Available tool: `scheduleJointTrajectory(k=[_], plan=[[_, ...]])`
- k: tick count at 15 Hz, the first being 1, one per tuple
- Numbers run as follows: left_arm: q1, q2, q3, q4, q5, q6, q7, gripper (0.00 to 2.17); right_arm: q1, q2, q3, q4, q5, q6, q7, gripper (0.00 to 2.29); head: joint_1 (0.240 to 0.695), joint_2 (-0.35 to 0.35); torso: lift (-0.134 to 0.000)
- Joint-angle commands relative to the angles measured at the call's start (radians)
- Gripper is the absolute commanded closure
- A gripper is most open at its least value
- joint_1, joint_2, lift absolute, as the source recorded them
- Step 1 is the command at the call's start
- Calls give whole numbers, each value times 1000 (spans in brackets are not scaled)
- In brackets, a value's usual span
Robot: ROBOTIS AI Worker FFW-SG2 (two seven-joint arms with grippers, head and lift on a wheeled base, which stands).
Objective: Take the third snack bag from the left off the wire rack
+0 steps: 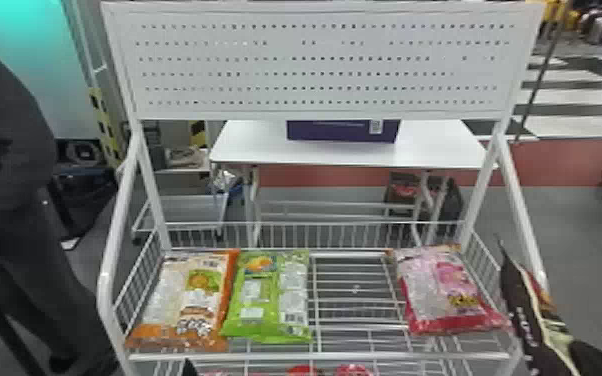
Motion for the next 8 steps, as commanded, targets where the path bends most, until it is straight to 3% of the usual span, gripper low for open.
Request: scheduleJointTrajectory(k=[1, 8], plan=[[0, 0, 1, 0, 2, 0, -2, 164, 0, 0, -1, 2, -1, 0, 1, 2243, 499, 0, 0], [-3, 2, 5, -2, 8, 0, -5, 164, -3, -2, 0, 6, -1, -3, 1, 2243, 499, 0, 0]])
